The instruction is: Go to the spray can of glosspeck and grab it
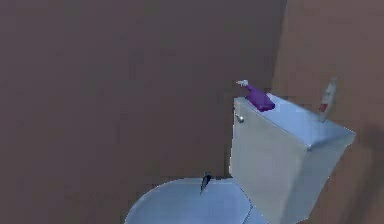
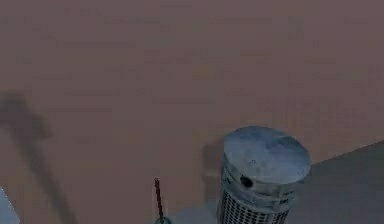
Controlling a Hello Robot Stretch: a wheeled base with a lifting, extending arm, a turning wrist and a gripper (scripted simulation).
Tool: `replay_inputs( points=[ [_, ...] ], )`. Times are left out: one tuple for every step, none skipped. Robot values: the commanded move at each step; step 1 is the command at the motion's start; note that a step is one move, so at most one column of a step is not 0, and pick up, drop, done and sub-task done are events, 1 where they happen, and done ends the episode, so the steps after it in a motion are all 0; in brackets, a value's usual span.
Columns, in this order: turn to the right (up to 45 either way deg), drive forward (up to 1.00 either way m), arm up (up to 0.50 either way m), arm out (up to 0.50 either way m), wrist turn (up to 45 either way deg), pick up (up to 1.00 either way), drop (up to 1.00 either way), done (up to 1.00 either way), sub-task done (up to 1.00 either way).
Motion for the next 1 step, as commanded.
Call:
replay_inputs(
  points=[
    [-45.0,0.00,0.00,0.00,0.0,0.00,0.00,0.00,0.00]
  ],
)
